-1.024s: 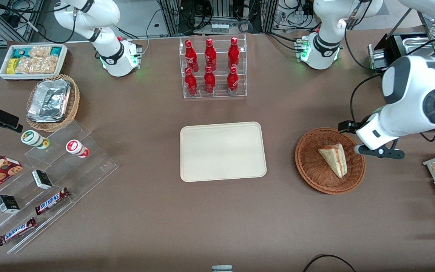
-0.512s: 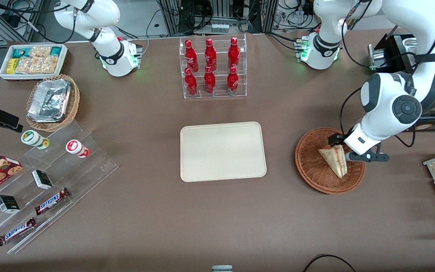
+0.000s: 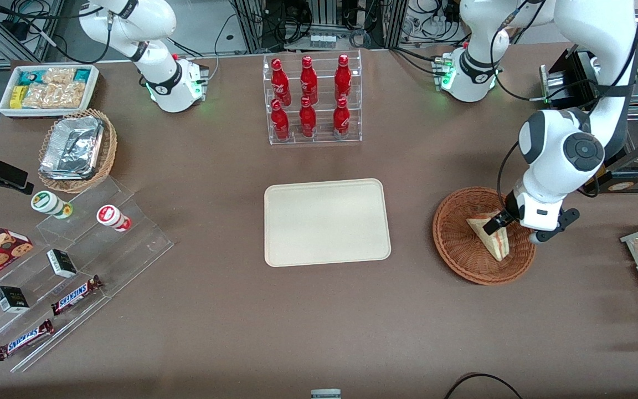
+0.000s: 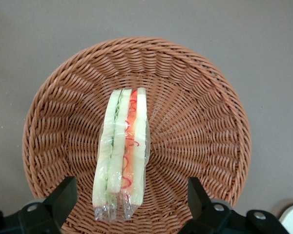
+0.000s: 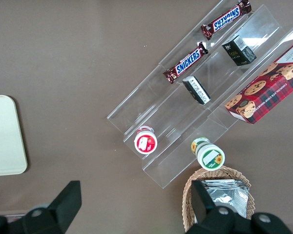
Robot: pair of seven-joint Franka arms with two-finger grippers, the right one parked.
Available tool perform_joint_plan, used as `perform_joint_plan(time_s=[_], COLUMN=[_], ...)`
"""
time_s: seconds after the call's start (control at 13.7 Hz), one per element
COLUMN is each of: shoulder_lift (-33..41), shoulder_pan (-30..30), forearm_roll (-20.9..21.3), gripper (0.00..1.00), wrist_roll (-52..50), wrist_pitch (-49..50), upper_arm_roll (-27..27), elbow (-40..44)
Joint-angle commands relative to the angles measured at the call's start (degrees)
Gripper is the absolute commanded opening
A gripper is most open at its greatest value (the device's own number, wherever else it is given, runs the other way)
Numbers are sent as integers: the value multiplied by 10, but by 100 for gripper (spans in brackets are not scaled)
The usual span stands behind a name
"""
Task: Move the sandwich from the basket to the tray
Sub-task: 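Lower the left gripper around the upright sandwich and close it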
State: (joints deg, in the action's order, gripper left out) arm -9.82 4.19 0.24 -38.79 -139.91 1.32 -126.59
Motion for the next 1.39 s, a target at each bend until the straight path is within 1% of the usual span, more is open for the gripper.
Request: perform_joint_plan(time_s=[0.0, 0.51, 0.59, 0.66, 0.73, 0.88, 1.02, 1.17, 1.24, 1.32], shoulder_lift=[-13, -69, -70, -69, -68, -60, -35, -33, -44, -61], shoulder_pan=[1, 1, 1, 0, 1, 1, 1, 5, 6, 15], forearm_roll=[-3, -2, -1, 1, 5, 7, 8, 8, 9, 8], gripper=[100, 100, 66, 18, 0, 0, 0, 0, 0, 0], wrist_roll=[-18, -18, -23, -19, -16, -3, 37, 81, 88, 88], wrist_pitch=[-14, -39, -38, -34, -31, -12, 34, 131, 183, 215], upper_arm_roll=[-1, -2, -2, -2, -2, -2, -2, 0, 3, 7], elbow=[-7, -4, -5, -5, -6, -4, 14, 90, 139, 180])
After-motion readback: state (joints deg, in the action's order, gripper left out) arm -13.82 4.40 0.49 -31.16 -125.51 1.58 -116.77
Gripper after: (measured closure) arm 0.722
